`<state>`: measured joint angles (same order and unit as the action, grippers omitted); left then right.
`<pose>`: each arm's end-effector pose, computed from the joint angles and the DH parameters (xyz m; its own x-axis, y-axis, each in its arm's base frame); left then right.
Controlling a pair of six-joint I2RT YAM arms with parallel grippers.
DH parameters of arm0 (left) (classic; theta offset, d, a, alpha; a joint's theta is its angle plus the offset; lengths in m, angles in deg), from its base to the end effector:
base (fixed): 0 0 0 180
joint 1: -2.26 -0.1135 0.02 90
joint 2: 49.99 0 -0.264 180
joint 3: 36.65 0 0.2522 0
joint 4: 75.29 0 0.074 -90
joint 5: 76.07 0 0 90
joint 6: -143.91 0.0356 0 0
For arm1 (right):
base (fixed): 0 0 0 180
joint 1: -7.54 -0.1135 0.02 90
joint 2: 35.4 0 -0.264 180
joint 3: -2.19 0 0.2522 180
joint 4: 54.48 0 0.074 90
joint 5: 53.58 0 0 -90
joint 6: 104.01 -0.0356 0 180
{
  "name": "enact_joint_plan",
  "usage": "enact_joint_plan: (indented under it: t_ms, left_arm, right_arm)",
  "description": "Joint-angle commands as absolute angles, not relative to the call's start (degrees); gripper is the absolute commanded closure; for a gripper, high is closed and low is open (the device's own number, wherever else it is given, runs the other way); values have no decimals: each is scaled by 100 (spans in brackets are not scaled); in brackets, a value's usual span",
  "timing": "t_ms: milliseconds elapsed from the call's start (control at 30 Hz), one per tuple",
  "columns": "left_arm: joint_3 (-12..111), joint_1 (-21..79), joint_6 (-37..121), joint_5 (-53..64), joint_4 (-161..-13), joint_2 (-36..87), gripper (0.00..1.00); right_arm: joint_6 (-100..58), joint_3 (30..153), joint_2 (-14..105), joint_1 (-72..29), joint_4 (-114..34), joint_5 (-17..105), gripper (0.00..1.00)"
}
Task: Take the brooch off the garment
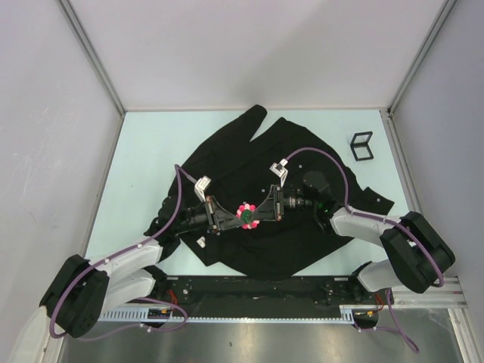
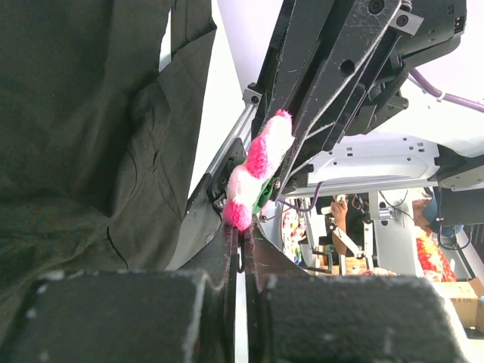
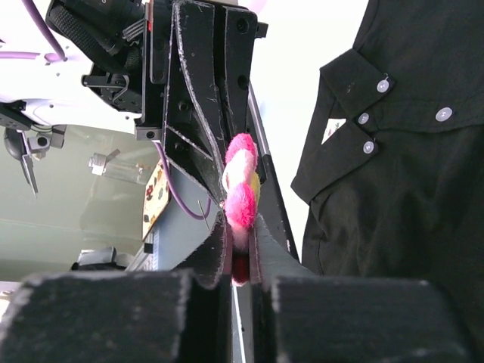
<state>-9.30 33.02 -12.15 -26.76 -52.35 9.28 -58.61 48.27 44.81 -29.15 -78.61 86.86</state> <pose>0.1591 -0.1217 0.1913 -0.9146 -0.2621 -0.3078 0.2593 0.2037 -0.9441 0.2074 0.1888 0.2154 -0.7938 -0.0338 -0.6072 -0.6067 0.1135 0.7868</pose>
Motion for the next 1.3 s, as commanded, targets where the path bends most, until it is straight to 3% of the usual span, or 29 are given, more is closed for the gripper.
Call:
enact_joint_plan:
  t_ms: [0,100,167,333,433,533,700,1000,1267]
  left_arm:
    - [-856,3285,-1280,-2738,-5003,855,100]
    - [-856,3285,-1192,-2738,-5038,758,100]
    - [-856,3276,-1096,-2668,-5195,601,93]
    - [-900,3285,-999,-2580,-5363,292,61]
    - [-882,3293,-999,-2624,-5320,213,47]
    - [-830,3320,-964,-2677,-5267,230,42]
    - [-768,3504,-963,-2659,-5065,406,42]
    - [-873,3610,-1148,-2510,-4415,802,56]
    - [-996,3610,-1341,-2466,-4107,741,58]
  right_arm:
    - [-5927,4865,4564,-2999,-8194,8696,100]
    - [-6015,4856,4511,-3008,-8159,8486,100]
    - [-6103,4812,4432,-3008,-8194,8354,100]
    - [-6305,4715,4265,-2999,-8361,7950,100]
    - [-6446,4645,4247,-3016,-8510,7791,100]
    - [-6665,4522,4265,-3043,-8835,7668,100]
    - [-6903,4399,4247,-3113,-9257,7440,100]
    - [-7106,4328,4282,-3271,-9662,7334,100]
    - [-7053,4267,4291,-3298,-9697,7386,100]
